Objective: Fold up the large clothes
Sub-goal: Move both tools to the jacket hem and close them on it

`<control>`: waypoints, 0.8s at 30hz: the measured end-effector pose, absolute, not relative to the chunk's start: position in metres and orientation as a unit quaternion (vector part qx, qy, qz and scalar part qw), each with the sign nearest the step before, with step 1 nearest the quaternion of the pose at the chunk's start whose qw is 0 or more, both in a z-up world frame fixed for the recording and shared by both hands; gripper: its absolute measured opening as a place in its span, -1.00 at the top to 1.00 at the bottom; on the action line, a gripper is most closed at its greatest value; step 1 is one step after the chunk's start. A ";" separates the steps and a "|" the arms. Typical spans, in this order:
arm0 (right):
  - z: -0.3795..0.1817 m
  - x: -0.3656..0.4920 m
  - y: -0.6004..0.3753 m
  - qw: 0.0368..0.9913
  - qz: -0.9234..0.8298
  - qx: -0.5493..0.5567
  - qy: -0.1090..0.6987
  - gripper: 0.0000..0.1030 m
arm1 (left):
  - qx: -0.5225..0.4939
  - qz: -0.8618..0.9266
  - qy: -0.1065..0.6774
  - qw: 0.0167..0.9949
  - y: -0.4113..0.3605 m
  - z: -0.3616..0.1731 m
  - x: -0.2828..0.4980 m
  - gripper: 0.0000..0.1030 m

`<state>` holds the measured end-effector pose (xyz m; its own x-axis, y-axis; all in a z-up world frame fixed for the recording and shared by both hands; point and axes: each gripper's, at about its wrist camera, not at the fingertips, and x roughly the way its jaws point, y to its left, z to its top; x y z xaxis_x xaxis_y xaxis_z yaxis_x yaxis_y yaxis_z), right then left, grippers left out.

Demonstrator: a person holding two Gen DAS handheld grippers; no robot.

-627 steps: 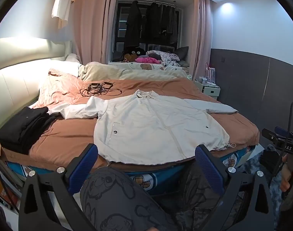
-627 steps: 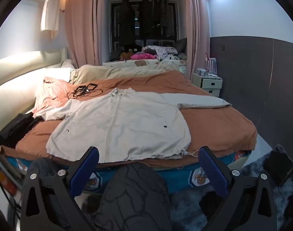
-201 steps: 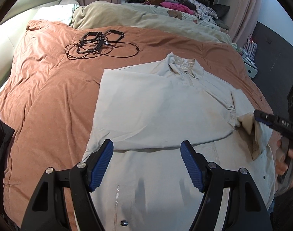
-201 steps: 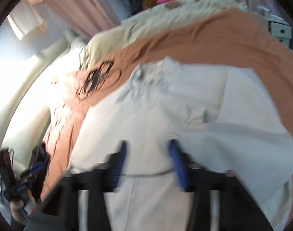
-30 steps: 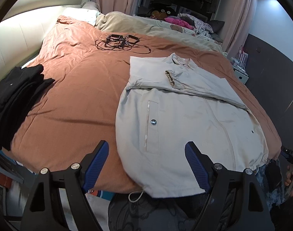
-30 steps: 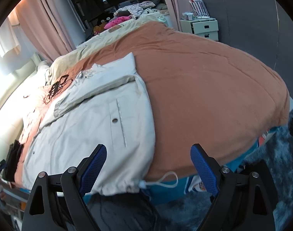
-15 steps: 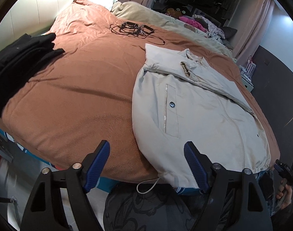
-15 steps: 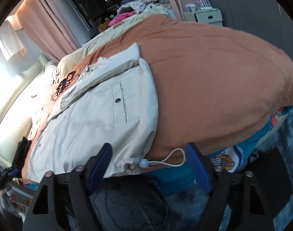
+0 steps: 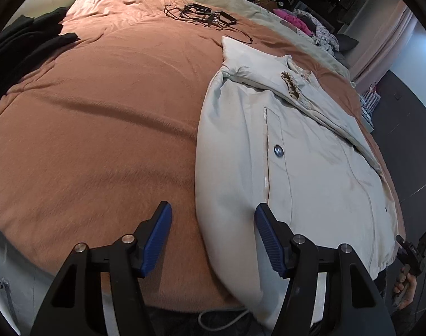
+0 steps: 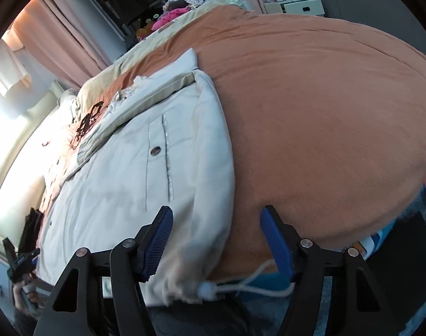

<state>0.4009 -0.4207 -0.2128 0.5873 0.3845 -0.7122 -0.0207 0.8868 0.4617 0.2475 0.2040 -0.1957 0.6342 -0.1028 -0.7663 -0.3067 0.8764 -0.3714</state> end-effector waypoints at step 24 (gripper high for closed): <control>-0.245 0.399 -0.396 0.785 0.280 0.340 0.436 0.10 | -0.351 -0.096 0.410 0.837 0.179 -0.214 0.241 -0.01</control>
